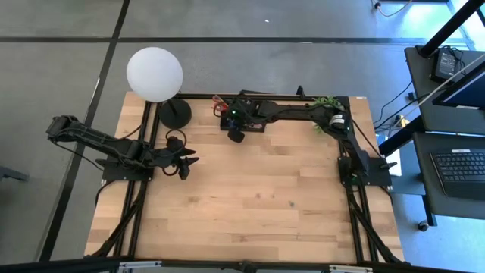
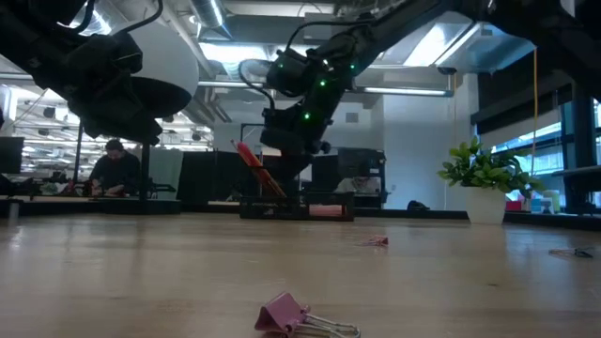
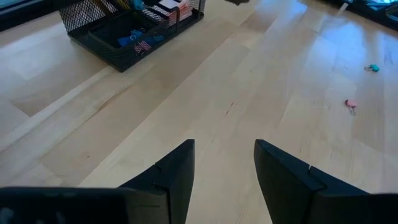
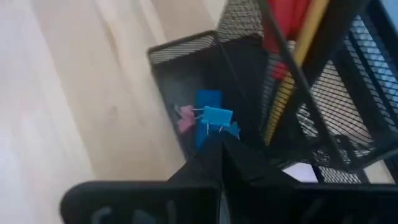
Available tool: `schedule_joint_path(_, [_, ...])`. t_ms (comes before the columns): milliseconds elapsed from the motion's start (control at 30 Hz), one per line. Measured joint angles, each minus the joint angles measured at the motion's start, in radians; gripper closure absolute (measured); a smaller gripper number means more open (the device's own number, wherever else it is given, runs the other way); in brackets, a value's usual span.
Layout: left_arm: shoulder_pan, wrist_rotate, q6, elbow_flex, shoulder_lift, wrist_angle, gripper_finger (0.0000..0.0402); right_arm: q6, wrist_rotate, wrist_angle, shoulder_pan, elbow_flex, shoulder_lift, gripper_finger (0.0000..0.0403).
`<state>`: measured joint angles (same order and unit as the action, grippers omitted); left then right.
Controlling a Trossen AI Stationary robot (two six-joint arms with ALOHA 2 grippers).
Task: Pick and place office supplies into organizer
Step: Put the blue binder clip into the black desk organizer, then put the pink binder clip into the black desk organizer
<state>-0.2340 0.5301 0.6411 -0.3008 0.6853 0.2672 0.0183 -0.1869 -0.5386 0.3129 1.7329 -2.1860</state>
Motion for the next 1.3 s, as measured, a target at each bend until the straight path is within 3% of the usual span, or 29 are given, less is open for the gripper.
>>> schedule_joint_path(700, [0.000, 0.000, 0.000, 0.000, 0.000, 0.000, 0.0242, 0.047, 0.004, 0.000, 0.017, 0.000, 0.003, 0.0378])
schedule_joint_path(833, [0.000, 0.000, 0.000, 0.000, 0.000, 0.000, 0.0242, 0.057, 0.138, -0.023, 0.015, 0.001, 0.012, 0.0370])
schedule_joint_path(967, [0.000, 0.000, 0.000, 0.000, 0.000, 0.000, 0.0242, 0.079, 0.230, -0.066, -0.003, 0.001, 0.023, 0.0332])
schedule_joint_path(1133, [0.000, 0.001, 0.000, 0.000, 0.000, 0.000, 0.0242, 0.064, 0.234, -0.120, -0.048, 0.001, 0.070, 0.0265])
schedule_joint_path(1300, [0.000, 0.002, 0.014, 0.000, 0.000, 0.000, 0.0242, 0.029, 0.234, -0.190, -0.143, 0.002, 0.164, 0.0231])
